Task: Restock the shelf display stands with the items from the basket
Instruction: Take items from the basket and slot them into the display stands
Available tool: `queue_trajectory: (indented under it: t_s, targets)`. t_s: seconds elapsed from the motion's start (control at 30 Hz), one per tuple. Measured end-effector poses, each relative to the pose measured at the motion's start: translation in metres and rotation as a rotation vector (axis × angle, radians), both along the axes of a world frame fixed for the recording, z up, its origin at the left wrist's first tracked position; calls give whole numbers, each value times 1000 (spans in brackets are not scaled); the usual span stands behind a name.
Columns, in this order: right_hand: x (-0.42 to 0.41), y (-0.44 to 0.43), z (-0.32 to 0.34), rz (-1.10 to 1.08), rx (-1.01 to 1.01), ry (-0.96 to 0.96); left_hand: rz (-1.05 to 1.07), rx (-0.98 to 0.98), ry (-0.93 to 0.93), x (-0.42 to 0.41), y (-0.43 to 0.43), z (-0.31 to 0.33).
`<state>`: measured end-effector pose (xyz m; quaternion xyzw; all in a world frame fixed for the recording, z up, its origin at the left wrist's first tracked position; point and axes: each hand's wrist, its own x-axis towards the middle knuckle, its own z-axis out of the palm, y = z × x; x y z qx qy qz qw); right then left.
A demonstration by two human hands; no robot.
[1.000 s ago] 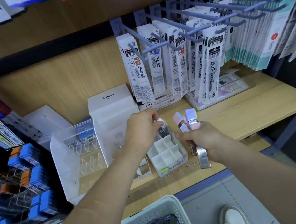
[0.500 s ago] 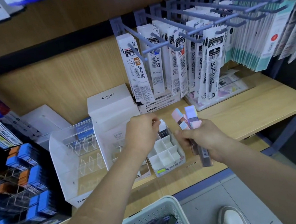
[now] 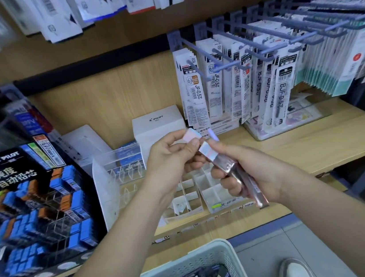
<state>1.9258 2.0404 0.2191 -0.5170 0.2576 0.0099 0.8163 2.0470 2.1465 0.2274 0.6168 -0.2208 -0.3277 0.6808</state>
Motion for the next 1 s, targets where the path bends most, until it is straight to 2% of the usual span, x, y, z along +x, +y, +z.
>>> queue_trajectory:
  t_s: [0.1,0.2,0.27,0.37,0.47,0.57,0.73,0.87,1.0]
  targets:
    - [-1,1,-2,-12,-58,-63,51,11,-44,9,8,2]
    - [0,-1,-5,-34,-248,-29,75,50,-127,18,14,4]
    - [1,-2,-8,-81,-288,-8,76,71,-137,24,18,6]
    - [5,0,-10,-116,-264,-1,54,115,-150,33,26,10]
    - [12,-2,-12,-237,-178,28,152,126,-222,50,37,12]
    - [12,-13,-14,-353,-144,94,186,164,-349,64,42,12]
    - [-3,-35,-18,-473,-86,131,112,258,-577,49,19,4]
    - [-8,-42,-25,-479,-69,96,128,300,-737,39,3,1]
    - [-1,-35,-27,-404,-112,81,250,332,-772,56,20,12]
